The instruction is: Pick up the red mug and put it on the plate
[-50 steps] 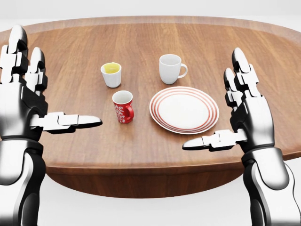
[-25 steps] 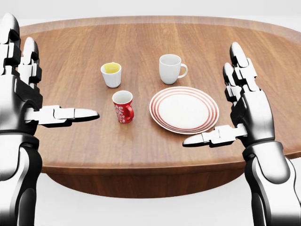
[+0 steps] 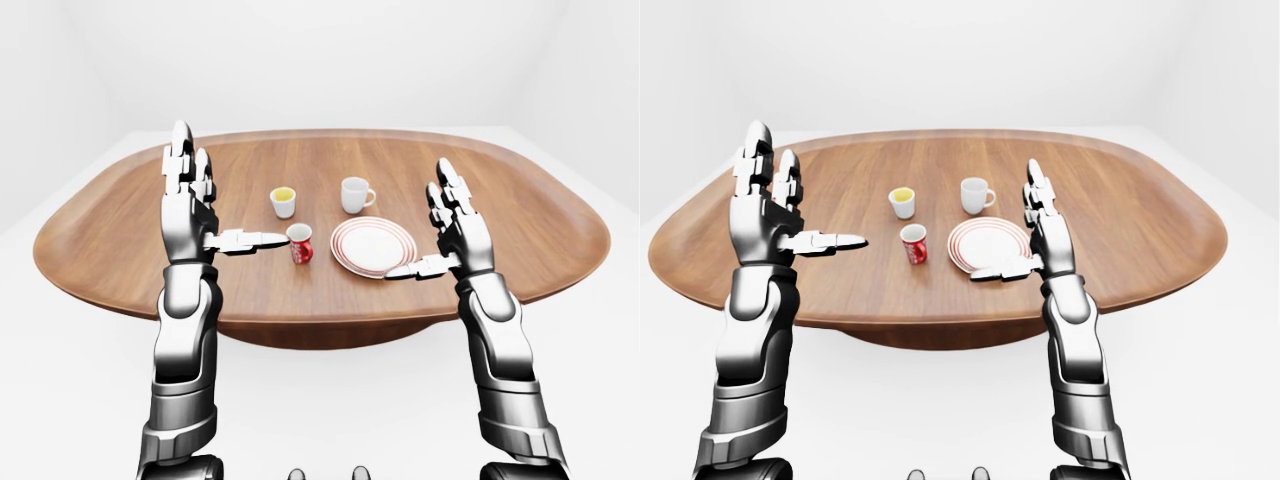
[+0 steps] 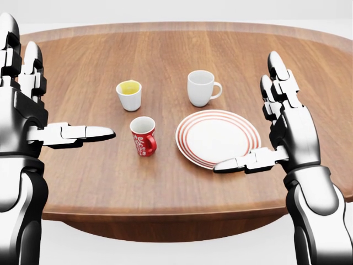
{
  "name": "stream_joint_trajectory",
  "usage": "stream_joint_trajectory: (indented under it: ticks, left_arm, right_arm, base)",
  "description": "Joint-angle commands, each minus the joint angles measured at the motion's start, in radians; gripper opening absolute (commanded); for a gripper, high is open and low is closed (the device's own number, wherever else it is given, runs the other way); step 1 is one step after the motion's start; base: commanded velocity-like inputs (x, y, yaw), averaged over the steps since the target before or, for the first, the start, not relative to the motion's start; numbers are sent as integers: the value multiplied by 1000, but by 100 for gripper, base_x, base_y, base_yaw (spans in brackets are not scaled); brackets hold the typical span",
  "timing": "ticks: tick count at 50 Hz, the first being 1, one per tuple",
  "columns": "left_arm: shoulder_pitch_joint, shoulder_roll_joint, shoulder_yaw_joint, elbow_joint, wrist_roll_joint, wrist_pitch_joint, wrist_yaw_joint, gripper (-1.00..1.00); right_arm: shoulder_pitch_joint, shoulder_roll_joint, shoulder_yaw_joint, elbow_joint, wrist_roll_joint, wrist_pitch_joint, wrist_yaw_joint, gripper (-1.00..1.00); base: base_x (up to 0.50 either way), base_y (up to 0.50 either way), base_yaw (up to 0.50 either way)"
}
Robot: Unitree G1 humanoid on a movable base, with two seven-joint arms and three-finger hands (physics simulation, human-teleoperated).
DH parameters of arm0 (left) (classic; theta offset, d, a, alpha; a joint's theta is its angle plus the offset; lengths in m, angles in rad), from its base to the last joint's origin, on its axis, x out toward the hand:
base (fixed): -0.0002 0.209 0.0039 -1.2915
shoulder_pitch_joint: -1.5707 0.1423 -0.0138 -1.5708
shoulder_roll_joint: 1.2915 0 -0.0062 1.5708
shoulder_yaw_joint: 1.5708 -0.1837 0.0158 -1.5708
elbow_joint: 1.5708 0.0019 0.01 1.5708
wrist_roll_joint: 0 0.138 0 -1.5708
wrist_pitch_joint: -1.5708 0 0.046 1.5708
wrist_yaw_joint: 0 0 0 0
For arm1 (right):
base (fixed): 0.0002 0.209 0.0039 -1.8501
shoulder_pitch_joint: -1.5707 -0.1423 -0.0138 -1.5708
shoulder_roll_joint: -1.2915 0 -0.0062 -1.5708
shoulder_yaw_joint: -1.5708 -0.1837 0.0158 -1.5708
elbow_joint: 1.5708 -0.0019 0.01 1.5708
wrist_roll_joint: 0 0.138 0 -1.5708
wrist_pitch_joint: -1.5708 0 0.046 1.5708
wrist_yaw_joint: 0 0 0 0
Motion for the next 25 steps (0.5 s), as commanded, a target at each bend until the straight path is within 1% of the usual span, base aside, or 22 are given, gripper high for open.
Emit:
stream_joint_trajectory:
  ticks: [1,25]
  left_arm:
    - [1,-2,-3,-16,2,0,2,100]
    - [11,0,3,-27,-2,0,0,100]
  right_arm:
    - [6,3,4,-10,-5,0,3,100]
    - [5,7,8,3,-12,0,11,100]
  base:
    - [19,0,0]
    - [18,0,0]
